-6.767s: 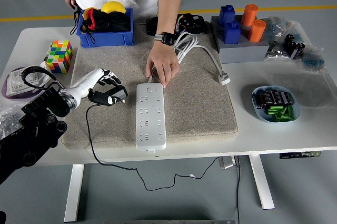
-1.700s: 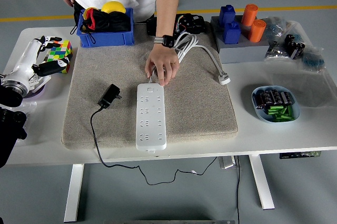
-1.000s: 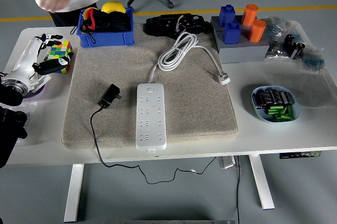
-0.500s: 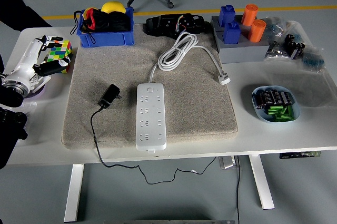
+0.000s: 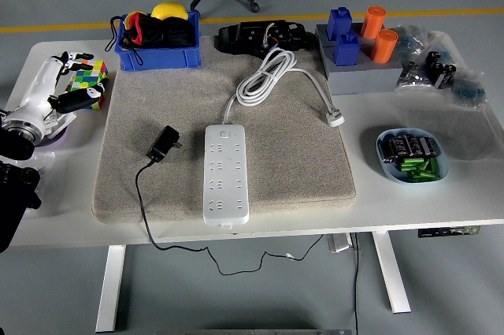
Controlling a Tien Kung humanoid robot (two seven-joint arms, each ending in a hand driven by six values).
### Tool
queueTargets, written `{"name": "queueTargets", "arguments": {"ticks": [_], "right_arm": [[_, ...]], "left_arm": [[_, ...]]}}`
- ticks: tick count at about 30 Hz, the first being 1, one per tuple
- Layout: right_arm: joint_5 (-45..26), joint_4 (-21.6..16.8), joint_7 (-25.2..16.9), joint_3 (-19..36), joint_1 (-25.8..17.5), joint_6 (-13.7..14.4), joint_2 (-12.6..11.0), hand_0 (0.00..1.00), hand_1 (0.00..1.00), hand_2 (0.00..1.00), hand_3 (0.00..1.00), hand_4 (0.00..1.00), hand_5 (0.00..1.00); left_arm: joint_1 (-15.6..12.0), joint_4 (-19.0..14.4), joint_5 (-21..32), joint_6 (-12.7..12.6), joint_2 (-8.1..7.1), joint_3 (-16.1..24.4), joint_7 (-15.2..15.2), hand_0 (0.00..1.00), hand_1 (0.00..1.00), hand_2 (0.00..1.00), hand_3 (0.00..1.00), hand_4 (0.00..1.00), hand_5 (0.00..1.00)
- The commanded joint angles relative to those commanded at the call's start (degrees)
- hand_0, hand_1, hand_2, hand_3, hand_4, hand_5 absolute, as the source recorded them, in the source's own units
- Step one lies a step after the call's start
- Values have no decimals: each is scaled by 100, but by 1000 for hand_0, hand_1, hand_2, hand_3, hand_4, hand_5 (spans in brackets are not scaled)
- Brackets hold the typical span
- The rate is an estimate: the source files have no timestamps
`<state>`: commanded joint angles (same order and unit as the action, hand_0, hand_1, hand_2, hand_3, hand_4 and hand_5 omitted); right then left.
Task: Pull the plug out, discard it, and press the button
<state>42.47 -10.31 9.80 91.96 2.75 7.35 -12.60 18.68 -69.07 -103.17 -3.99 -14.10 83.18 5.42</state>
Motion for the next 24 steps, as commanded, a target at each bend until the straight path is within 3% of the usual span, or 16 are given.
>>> {"name": "queueTargets", "arguments": {"ticks": [24], "right_arm": [[-6,0,-4,28,-3,2,14,740,660,643,610,660,476]], "left_arm": [[-1,-8,9,-8,15,6,-21,828,794,694,763,710,291]]}}
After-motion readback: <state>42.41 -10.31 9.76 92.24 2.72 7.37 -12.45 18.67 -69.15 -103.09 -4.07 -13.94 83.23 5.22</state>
